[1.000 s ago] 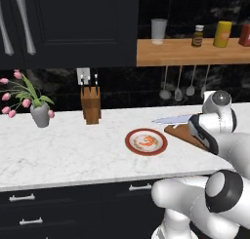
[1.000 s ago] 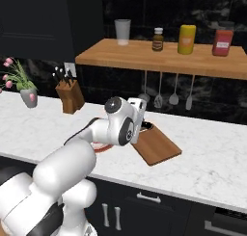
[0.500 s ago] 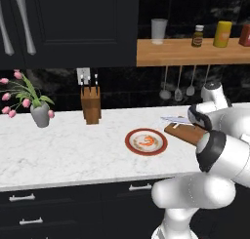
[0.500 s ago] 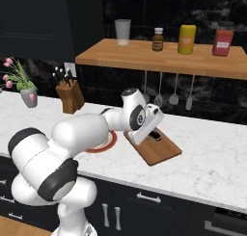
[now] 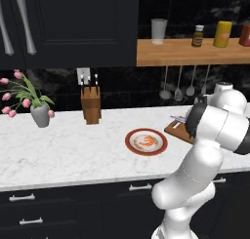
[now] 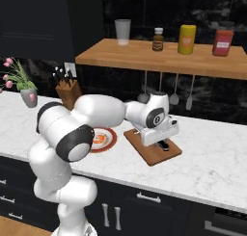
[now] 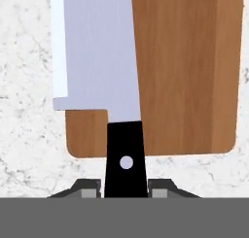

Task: Pick up the knife from the drawer and place it on the cutting board. Then place the meat from the plate to the cutting board.

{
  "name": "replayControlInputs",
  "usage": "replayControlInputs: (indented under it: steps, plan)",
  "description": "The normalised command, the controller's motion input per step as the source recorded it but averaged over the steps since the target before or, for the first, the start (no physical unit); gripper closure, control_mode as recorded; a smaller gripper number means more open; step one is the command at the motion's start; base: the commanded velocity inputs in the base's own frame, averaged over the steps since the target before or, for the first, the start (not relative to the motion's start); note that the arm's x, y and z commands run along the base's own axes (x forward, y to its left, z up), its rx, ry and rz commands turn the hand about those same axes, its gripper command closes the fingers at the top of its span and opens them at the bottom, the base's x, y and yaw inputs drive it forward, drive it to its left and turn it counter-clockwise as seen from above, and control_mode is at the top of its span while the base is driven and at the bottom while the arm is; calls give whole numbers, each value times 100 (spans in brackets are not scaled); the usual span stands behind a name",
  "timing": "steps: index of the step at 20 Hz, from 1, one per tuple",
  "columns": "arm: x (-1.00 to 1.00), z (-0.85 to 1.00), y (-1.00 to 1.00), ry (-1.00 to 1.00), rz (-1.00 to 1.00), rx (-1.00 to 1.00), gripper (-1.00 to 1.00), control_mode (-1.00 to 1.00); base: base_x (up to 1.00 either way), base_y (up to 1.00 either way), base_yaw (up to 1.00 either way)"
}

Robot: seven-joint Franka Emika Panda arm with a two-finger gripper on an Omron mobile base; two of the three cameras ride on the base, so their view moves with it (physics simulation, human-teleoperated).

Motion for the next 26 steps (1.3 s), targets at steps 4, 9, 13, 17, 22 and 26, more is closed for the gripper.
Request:
replayControlInputs:
  steps: [4,9,13,17,22,26]
  plan:
    - [32,-84,0,-11,-8,12,100,-100,0,0,0]
    - [47,-38,0,-3,-2,4,100,-100,0,0,0]
    - [45,-23,-10,0,-5,0,100,-100,0,0,0]
    - [39,-31,-14,0,-4,-1,-100,-100,0,0,0]
    - [13,-11,1,0,-1,0,-100,-100,0,0,0]
    - [-16,48,17,-9,-4,2,-100,-100,0,0,0]
